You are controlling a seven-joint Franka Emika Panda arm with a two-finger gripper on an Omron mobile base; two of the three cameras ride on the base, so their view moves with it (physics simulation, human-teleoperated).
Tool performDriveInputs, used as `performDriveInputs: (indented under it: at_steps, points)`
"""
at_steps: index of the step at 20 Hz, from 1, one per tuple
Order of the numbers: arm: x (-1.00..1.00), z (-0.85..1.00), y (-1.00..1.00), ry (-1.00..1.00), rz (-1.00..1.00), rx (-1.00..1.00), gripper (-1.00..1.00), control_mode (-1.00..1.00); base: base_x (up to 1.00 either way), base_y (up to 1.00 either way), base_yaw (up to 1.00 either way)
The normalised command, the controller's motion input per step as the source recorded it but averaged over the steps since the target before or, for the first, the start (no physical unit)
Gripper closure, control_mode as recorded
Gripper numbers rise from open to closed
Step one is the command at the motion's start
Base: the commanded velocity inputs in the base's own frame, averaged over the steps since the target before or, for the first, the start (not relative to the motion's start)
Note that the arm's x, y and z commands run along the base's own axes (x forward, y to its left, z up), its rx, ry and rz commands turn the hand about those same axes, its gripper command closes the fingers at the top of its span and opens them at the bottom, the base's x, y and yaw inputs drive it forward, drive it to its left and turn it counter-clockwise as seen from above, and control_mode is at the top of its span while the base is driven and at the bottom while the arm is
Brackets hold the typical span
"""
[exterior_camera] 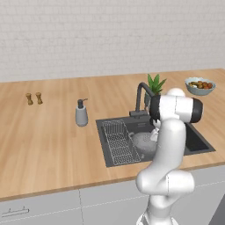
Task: Put the colander in the sink, put the kiwi in the colander, and turn on the sink faucet and pour water over the colander.
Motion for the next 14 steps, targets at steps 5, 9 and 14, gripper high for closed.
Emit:
performDriveInputs:
  at_steps: [5,9,14]
  points:
    - [-0.48,0.02,0.00,0.00,0.10,0.00,1.00,-1.00,0.00,0.00,0.00]
    - [-0.25,0.06,0.05,0.00,0.06,0.00,1.00,-1.00,0.00,0.00,0.00]
    - [0.03,0.02,0.05,0.00,0.02,0.00,-1.00,-1.00,0.00,0.00,0.00]
